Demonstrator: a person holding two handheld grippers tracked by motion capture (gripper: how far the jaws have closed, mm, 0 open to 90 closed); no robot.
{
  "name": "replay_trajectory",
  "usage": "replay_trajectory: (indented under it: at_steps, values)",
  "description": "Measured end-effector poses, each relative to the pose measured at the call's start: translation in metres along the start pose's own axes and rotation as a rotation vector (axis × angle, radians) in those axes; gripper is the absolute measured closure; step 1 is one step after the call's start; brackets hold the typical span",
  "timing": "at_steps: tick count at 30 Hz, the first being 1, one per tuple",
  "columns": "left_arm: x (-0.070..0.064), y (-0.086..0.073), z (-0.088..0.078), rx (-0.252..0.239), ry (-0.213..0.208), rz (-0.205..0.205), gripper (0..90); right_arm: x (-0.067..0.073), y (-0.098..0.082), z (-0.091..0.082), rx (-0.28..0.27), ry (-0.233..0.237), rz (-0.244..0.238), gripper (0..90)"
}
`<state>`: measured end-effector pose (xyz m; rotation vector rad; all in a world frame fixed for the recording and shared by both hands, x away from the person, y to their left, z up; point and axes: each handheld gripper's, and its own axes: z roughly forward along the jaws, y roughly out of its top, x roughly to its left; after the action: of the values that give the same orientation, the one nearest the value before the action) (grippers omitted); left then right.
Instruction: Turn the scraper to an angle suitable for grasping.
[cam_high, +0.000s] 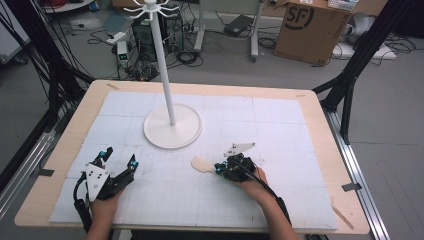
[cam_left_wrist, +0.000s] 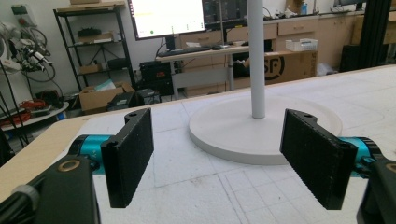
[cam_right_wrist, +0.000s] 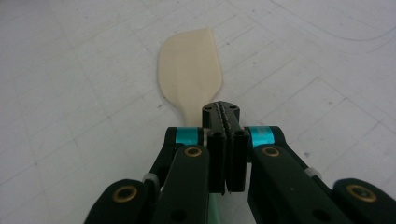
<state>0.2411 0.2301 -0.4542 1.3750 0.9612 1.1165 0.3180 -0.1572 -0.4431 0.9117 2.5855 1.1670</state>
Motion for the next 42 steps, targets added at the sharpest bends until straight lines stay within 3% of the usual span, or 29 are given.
replay_trajectory:
  at_steps: [6, 42]
  values:
    - [0.0, 0.0, 0.0, 0.0, 0.0, 0.001, 26.3, 0.007, 0.0, 0.0, 0.008, 0.024, -0.034, 90.0]
    - [0.0, 0.0, 0.0, 0.003, 0.001, 0.004, 26.3, 0.031, -0.003, 0.0, 0.021, 0.145, -0.13, 90.0]
